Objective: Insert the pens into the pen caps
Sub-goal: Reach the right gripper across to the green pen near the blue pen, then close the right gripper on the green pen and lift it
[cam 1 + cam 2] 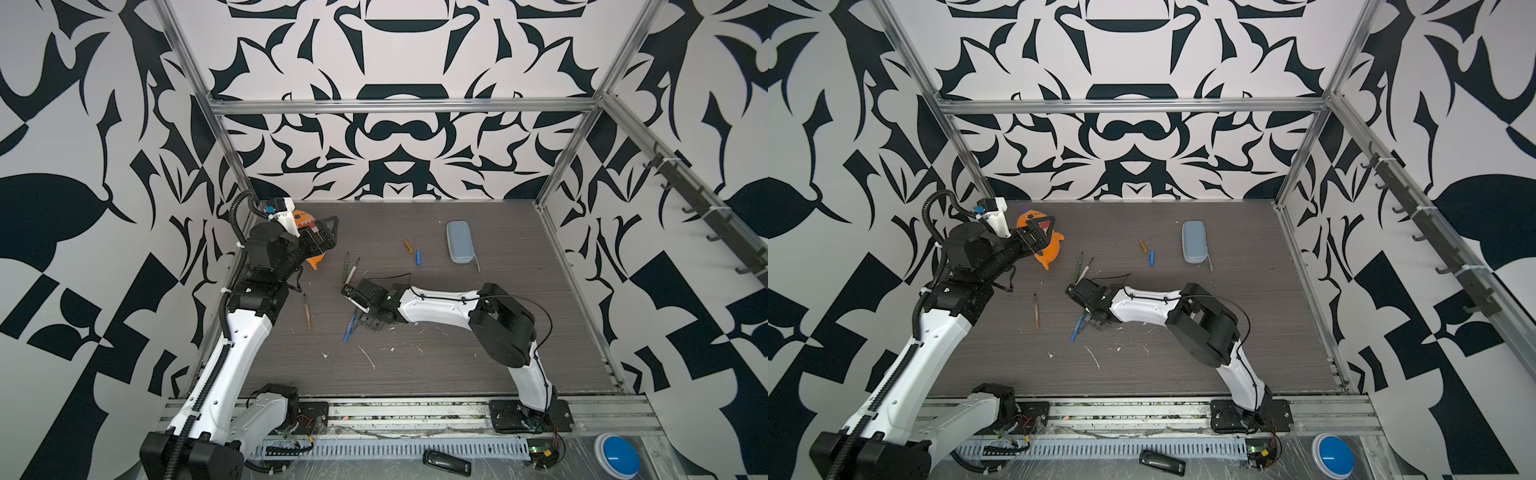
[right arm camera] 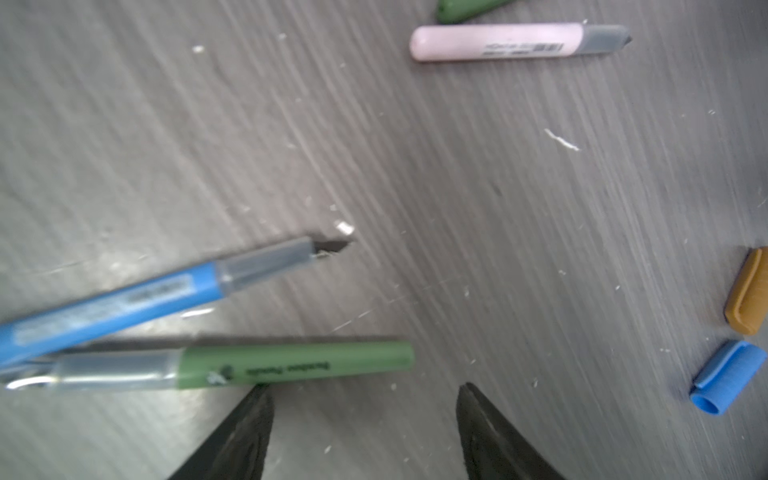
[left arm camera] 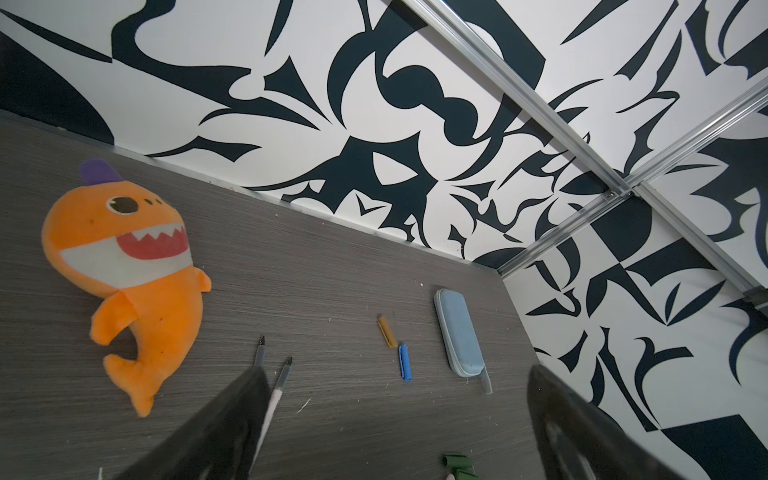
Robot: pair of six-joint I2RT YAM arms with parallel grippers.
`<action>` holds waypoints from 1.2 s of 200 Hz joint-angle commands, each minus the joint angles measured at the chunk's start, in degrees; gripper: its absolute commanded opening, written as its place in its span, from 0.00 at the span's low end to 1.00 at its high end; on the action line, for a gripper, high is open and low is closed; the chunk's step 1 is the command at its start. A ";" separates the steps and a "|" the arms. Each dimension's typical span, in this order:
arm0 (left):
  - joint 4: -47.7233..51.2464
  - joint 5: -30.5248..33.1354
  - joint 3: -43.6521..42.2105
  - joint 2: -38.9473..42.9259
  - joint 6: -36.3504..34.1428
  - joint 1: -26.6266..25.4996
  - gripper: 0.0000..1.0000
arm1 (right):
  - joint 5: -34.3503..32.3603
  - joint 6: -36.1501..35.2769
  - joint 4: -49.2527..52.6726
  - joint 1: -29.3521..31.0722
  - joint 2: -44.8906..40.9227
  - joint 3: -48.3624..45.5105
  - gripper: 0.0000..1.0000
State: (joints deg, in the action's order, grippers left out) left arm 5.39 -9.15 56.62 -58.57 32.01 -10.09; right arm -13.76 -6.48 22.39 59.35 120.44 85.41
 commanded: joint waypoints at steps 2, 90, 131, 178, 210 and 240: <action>-0.52 -0.01 -0.82 -0.25 -0.72 -0.05 0.99 | 6.23 -4.96 -0.16 -0.22 0.55 2.60 0.74; -0.59 -1.93 -0.36 -0.87 -1.62 -0.07 0.99 | 19.91 -16.36 4.77 -1.90 3.68 8.50 0.74; -0.47 -2.53 -0.15 -1.20 -2.11 -0.08 0.99 | 24.79 -17.13 9.63 -2.58 6.55 14.79 0.70; -0.29 -2.67 0.18 -1.09 -2.69 -0.10 0.99 | 23.91 -14.97 9.10 -4.53 5.46 11.34 0.64; -0.29 -3.11 0.16 -1.28 -2.56 -0.08 0.99 | 23.21 -12.97 6.27 -5.05 2.72 6.33 0.61; -0.28 -3.14 0.24 -0.97 -2.57 -0.09 0.99 | 22.29 -11.14 5.65 -5.00 0.42 2.62 0.54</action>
State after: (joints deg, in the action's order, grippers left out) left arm 5.39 -11.62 56.64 -59.70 29.95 -10.09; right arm 9.78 -19.79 28.18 54.41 124.09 91.11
